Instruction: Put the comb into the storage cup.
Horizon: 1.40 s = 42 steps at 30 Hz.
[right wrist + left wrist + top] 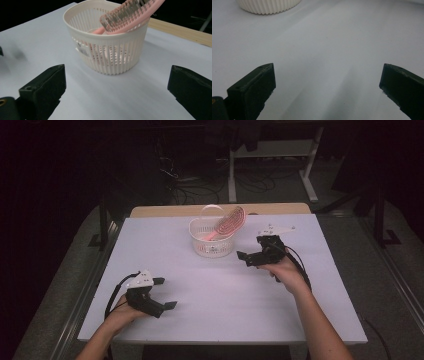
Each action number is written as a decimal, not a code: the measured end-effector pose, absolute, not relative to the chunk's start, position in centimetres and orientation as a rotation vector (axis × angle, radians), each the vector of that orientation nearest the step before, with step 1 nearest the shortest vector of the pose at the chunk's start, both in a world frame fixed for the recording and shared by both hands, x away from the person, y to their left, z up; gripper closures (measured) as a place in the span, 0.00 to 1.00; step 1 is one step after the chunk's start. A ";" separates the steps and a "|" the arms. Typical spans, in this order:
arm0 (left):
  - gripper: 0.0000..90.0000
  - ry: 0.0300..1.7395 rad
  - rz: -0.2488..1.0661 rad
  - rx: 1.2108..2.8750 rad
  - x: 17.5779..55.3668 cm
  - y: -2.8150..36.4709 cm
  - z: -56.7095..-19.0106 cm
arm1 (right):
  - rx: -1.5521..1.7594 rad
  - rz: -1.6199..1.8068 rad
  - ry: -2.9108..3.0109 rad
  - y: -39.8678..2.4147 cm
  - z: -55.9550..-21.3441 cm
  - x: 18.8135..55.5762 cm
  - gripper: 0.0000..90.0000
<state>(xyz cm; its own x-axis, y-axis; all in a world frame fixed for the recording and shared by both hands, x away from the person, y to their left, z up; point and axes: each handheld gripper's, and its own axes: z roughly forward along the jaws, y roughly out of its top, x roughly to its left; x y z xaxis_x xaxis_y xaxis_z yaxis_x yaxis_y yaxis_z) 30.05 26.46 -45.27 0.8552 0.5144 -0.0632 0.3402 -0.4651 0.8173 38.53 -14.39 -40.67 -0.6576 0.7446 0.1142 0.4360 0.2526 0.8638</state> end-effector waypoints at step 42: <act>0.00 0.622 0.252 2.084 30.0 26.8 -45.0 | 1.050 1.320 2.290 -16.3 -44.0 31.4 0.00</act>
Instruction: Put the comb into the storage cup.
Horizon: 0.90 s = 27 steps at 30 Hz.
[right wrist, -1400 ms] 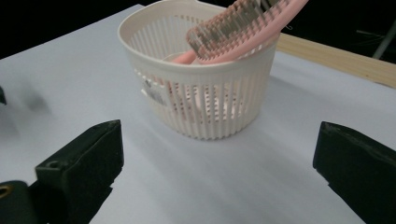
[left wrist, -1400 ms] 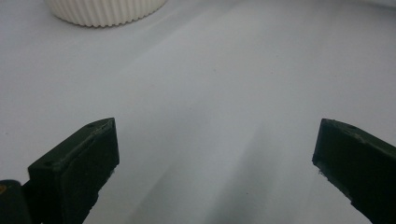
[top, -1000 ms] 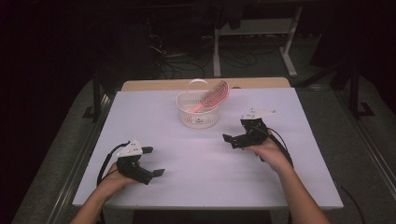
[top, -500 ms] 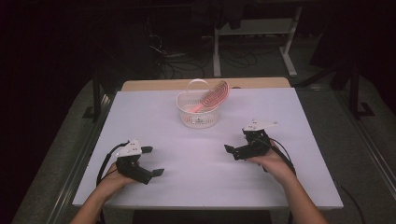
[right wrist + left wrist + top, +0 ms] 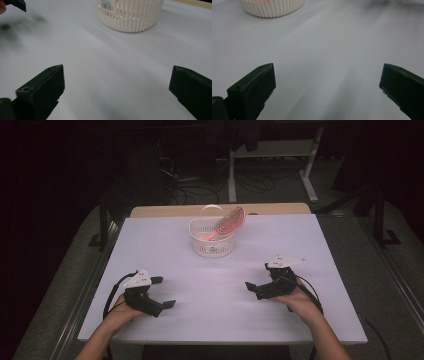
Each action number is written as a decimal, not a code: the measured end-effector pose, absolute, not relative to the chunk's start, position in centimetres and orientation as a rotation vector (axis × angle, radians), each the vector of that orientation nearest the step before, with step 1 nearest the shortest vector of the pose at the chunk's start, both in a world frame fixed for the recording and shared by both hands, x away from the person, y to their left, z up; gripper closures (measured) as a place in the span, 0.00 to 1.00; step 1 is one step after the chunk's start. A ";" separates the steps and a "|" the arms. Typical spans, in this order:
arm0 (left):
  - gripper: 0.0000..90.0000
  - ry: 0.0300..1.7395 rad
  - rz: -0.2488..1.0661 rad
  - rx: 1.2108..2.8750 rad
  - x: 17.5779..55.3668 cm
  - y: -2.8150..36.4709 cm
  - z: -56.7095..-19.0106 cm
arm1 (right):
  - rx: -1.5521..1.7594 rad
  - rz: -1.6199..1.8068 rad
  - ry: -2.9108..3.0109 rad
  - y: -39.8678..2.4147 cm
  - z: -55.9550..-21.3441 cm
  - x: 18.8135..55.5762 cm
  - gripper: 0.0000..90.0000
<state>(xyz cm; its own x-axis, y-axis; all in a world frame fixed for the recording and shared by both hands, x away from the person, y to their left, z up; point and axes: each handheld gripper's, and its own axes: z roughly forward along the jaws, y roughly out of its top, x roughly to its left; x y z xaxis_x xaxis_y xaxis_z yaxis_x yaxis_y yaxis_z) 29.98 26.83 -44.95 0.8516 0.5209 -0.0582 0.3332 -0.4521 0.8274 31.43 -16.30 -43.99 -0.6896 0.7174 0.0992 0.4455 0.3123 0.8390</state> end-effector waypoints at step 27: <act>0.00 0.621 0.262 2.077 29.9 26.9 -44.8 | 1.045 1.304 2.318 -18.7 -45.7 28.0 0.00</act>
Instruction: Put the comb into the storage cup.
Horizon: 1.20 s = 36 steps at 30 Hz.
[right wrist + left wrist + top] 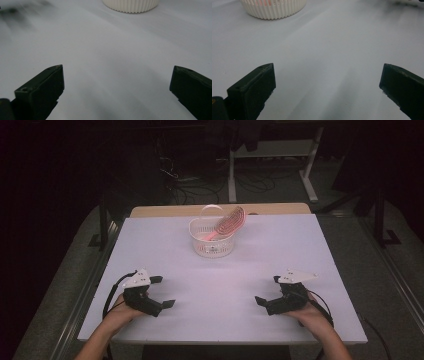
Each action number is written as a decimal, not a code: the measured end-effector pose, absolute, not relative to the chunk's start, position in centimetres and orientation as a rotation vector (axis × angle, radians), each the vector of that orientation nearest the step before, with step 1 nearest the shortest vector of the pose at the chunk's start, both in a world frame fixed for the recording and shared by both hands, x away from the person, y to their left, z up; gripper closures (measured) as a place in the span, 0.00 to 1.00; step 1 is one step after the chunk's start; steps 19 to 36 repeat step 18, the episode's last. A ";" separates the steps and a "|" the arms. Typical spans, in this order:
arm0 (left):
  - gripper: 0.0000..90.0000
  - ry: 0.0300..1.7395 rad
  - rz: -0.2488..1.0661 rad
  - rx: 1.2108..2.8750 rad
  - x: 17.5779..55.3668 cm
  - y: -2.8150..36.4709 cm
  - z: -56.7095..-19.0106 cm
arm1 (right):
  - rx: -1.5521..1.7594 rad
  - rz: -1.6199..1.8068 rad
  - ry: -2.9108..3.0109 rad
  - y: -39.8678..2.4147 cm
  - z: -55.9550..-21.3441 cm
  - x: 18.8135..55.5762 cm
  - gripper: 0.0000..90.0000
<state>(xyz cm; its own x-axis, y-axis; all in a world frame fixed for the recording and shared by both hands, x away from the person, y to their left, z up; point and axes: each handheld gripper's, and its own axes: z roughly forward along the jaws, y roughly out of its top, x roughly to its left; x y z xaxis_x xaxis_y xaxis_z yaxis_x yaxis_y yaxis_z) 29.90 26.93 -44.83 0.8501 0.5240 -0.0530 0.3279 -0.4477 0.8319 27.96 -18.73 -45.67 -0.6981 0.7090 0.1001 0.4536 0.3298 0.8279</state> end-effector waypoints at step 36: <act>0.00 0.615 0.258 2.084 29.9 26.9 -44.9 | 1.026 1.305 2.320 -19.4 -45.9 27.4 0.00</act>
